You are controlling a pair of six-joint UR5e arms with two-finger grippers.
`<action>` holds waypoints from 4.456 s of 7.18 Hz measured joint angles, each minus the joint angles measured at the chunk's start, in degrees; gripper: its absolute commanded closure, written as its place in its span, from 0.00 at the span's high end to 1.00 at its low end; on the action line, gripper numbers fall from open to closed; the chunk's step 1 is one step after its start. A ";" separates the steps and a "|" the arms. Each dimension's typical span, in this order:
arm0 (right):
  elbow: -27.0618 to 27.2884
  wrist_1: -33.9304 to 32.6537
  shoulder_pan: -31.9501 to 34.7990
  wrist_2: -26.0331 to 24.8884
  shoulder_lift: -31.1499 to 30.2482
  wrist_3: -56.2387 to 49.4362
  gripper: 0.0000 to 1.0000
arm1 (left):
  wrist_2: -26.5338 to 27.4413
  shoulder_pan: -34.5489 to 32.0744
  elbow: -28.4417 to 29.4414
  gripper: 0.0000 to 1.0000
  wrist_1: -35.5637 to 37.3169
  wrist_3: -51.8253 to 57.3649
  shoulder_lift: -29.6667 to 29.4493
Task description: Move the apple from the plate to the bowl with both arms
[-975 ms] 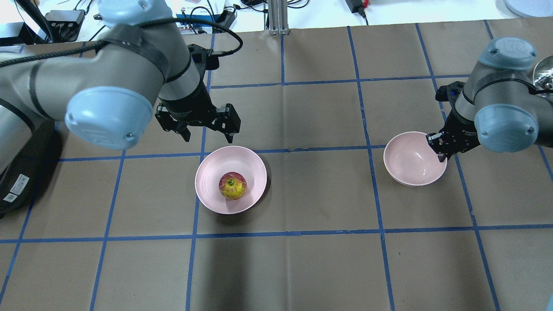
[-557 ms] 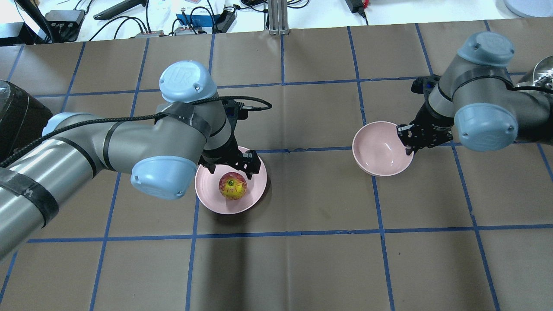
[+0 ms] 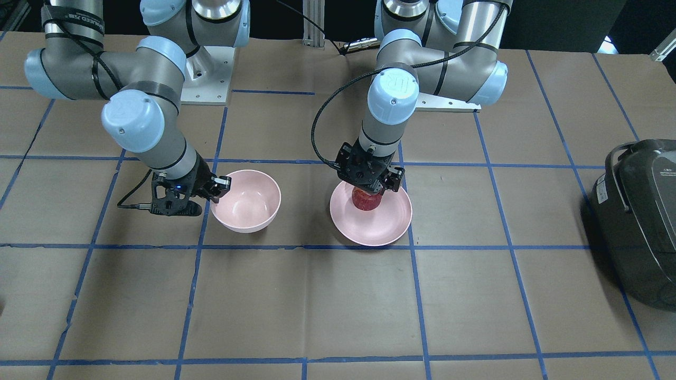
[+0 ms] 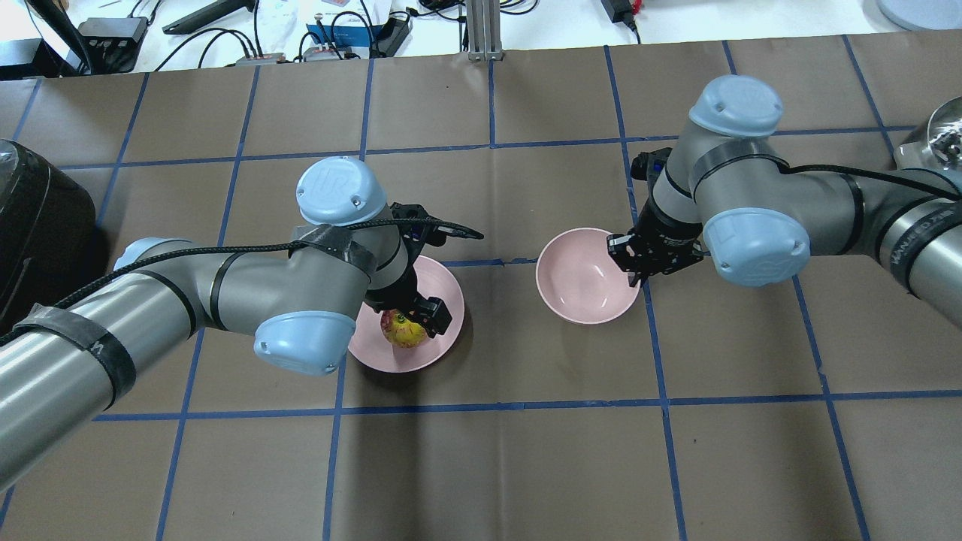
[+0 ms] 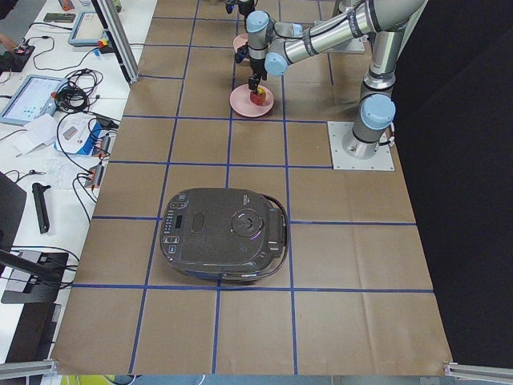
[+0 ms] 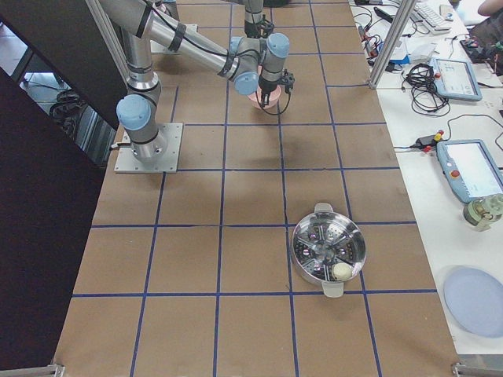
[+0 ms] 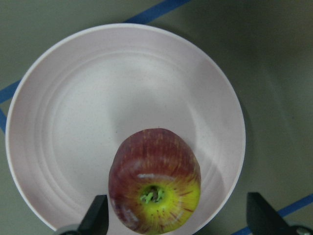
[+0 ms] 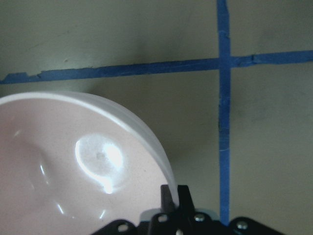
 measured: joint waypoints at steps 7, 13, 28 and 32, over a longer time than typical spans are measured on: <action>-0.02 -0.68 1.28 -0.44 1.09 1.07 1.00 | 2.99 0.06 -0.02 1.00 6.50 15.49 -4.94; -24.65 22.46 -3.54 -10.56 -7.57 1.21 1.00 | 3.27 -0.16 0.75 0.16 6.12 16.39 -4.20; -23.33 23.02 -4.10 -20.14 -7.84 -1.32 1.00 | -1.02 -18.25 34.63 0.46 -11.92 -54.67 -22.68; -23.25 23.00 -4.03 -20.23 -7.92 -1.24 1.00 | -2.57 -18.73 33.48 1.00 -10.28 -54.72 -22.73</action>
